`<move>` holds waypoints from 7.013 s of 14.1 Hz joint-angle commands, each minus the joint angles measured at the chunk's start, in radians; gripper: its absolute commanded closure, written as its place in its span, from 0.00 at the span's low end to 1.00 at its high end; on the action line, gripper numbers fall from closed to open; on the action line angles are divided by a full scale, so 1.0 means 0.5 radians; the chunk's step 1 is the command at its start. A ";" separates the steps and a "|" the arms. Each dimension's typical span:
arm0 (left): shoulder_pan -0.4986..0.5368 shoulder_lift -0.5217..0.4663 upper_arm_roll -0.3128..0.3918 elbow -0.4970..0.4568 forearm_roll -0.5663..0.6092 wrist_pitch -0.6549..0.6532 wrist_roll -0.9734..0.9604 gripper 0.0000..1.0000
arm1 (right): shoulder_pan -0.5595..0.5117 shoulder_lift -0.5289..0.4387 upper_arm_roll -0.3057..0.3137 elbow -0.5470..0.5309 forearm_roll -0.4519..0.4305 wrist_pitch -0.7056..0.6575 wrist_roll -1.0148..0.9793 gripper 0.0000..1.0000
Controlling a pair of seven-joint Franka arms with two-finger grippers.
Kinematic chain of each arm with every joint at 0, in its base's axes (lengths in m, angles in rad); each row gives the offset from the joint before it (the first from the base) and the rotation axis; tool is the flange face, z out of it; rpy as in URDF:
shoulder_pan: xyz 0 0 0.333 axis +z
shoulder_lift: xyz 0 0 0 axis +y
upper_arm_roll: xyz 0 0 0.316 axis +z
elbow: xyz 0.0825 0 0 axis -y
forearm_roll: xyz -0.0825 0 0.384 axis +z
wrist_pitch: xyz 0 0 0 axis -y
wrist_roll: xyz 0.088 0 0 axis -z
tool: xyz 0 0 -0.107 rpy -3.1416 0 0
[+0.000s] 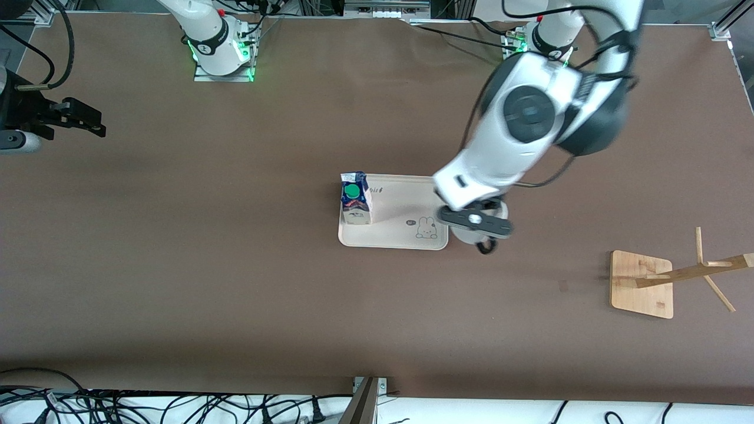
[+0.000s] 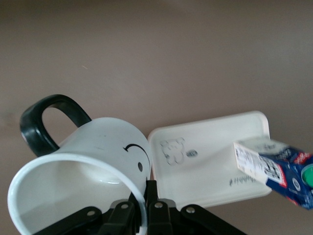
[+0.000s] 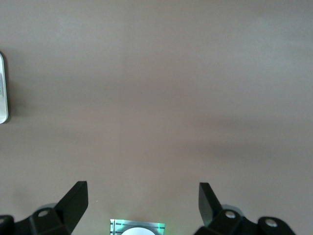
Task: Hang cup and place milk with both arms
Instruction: 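Lift the mug with the left gripper and carry it to the wooden stand, then hang the mug on a stand peg while the right gripper reaches the carton, then grasp the milk carton with the right gripper and lift it off the tray, then set the carton on the table while the left gripper releases the mug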
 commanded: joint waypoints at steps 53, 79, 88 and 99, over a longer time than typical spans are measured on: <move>0.933 -0.806 -0.040 -1.656 0.247 1.689 0.877 1.00 | 1.407 1.044 0.039 0.095 0.067 1.456 1.584 0.41; 1.035 -0.873 -0.089 -1.466 -0.054 1.237 1.263 0.00 | 1.376 0.425 -1.344 -0.401 0.318 0.762 -0.318 0.58; 1.010 -0.809 -0.125 -0.843 -0.020 0.143 0.997 0.00 | 1.235 0.535 -1.344 -0.724 0.598 1.113 -0.594 0.47; 0.952 -0.505 -0.337 -0.324 0.186 -0.615 0.460 0.00 | 1.235 0.538 -1.396 -0.598 0.561 0.917 -0.644 0.00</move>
